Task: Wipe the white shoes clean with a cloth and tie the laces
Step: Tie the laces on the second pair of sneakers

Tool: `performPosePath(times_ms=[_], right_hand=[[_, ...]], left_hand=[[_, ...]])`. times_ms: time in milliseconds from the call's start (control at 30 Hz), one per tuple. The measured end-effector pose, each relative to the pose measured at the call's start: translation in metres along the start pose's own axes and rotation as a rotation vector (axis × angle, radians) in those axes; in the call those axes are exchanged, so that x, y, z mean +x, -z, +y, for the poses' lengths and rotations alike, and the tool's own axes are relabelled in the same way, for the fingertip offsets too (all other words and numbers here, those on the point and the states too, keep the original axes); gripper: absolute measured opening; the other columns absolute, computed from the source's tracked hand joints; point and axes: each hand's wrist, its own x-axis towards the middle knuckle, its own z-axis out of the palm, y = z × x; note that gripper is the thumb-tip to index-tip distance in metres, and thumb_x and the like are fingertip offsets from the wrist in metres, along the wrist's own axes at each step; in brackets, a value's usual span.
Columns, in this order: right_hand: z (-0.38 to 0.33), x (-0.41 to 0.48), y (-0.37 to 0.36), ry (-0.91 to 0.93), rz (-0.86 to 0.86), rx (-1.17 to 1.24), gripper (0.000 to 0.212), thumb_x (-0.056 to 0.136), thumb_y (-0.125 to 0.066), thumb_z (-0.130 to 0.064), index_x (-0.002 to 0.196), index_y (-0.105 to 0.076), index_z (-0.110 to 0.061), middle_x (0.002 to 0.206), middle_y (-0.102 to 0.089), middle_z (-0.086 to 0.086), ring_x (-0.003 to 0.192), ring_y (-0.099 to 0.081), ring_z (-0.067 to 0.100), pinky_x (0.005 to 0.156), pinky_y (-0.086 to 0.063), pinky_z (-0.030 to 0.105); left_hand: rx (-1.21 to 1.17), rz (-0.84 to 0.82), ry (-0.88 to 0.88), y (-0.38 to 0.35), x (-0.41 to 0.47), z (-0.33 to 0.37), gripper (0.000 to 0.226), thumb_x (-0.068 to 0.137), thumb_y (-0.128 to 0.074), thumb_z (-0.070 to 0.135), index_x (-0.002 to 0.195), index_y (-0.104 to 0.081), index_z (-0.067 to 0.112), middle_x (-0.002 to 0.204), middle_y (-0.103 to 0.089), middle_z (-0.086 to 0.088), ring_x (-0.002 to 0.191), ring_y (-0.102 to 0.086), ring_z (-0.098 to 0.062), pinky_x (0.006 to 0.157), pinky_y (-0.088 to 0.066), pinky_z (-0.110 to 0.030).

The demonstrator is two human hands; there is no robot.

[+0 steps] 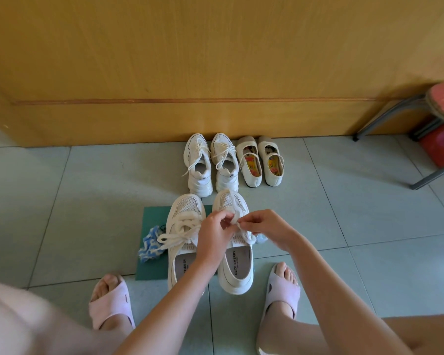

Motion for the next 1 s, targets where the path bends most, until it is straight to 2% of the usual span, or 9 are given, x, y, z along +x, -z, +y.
performPosePath(times_ms=[167,233,300,400,533,700,833,933,1000], right_hand=[[-0.009,0.004,0.000,0.091,0.077,-0.248,0.010,0.087,-0.064,-0.013,0.091,-0.072,-0.010,0.065,-0.059,-0.010,0.052,-0.044,-0.001,0.050,-0.036,0.004],[-0.010,0.006,-0.002,0.149,0.115,-0.307,0.010,0.088,-0.062,-0.011,0.088,-0.071,-0.006,0.063,-0.057,-0.010,0.047,-0.048,-0.004,0.051,-0.036,0.004],[-0.009,0.007,-0.004,0.191,0.139,-0.305,0.009,0.088,-0.061,-0.008,0.085,-0.069,-0.006,0.065,-0.059,-0.007,0.051,-0.052,-0.005,0.054,-0.039,0.005],[-0.007,0.007,-0.002,0.213,0.130,-0.310,0.005,0.084,-0.066,-0.008,0.088,-0.066,-0.010,0.073,-0.062,-0.006,0.065,-0.057,0.006,0.060,-0.045,0.007],[-0.007,0.007,0.002,0.194,0.070,-0.391,0.014,0.082,-0.068,-0.009,0.091,-0.062,-0.017,0.073,-0.056,-0.009,0.063,-0.049,0.006,0.057,-0.040,0.011],[-0.005,0.008,0.000,0.239,0.317,-0.719,0.012,0.085,-0.062,-0.013,0.093,-0.065,-0.021,0.088,-0.059,-0.011,0.083,-0.048,0.004,0.071,-0.036,0.016],[0.001,0.003,0.009,0.172,0.597,-0.705,0.020,0.087,-0.055,-0.003,0.090,-0.068,-0.017,0.095,-0.064,-0.007,0.093,-0.050,0.011,0.084,-0.043,0.025],[0.002,0.000,0.015,0.109,0.618,-0.629,0.038,0.081,-0.045,0.013,0.090,-0.068,-0.016,0.086,-0.059,-0.013,0.095,-0.046,0.014,0.089,-0.035,0.027],[0.001,0.000,0.016,0.099,0.636,-0.562,0.045,0.077,-0.041,0.017,0.092,-0.067,-0.017,0.090,-0.063,-0.008,0.098,-0.049,0.015,0.094,-0.029,0.027]], left_hand=[[-0.041,-0.048,0.046,0.004,0.001,0.002,0.015,0.075,-0.077,0.018,0.087,-0.070,0.011,0.078,-0.070,0.006,0.073,-0.065,-0.004,0.070,-0.052,-0.018],[-0.060,-0.039,0.074,0.005,0.002,0.006,0.013,0.077,-0.075,0.018,0.086,-0.070,0.009,0.075,-0.070,0.007,0.069,-0.064,0.001,0.066,-0.049,-0.011],[-0.070,-0.033,0.092,0.006,0.002,0.008,0.011,0.078,-0.074,0.017,0.084,-0.069,0.009,0.072,-0.069,0.008,0.066,-0.063,0.003,0.063,-0.046,-0.008],[-0.070,-0.046,0.105,0.007,0.002,0.006,0.007,0.079,-0.073,0.015,0.083,-0.069,0.011,0.072,-0.068,0.010,0.066,-0.062,0.004,0.063,-0.046,-0.008],[-0.095,-0.058,0.131,0.007,-0.001,0.004,0.008,0.080,-0.072,0.014,0.087,-0.070,0.011,0.076,-0.070,0.006,0.070,-0.064,0.001,0.065,-0.048,-0.009],[-0.104,-0.073,0.122,0.007,0.000,0.005,0.011,0.080,-0.072,0.017,0.087,-0.070,0.009,0.076,-0.070,0.006,0.070,-0.064,-0.001,0.066,-0.048,-0.011],[-0.120,-0.077,0.161,0.009,-0.002,0.004,0.010,0.081,-0.072,0.019,0.087,-0.069,0.011,0.076,-0.070,0.006,0.069,-0.063,0.000,0.067,-0.049,-0.014],[-0.157,-0.090,0.186,0.009,-0.002,0.006,0.007,0.082,-0.071,0.016,0.085,-0.068,0.012,0.074,-0.067,0.006,0.065,-0.060,0.005,0.063,-0.045,-0.008],[-0.196,-0.092,0.216,0.010,-0.003,0.008,0.007,0.082,-0.071,0.014,0.085,-0.066,0.009,0.073,-0.066,0.007,0.064,-0.059,0.008,0.062,-0.044,-0.006]])
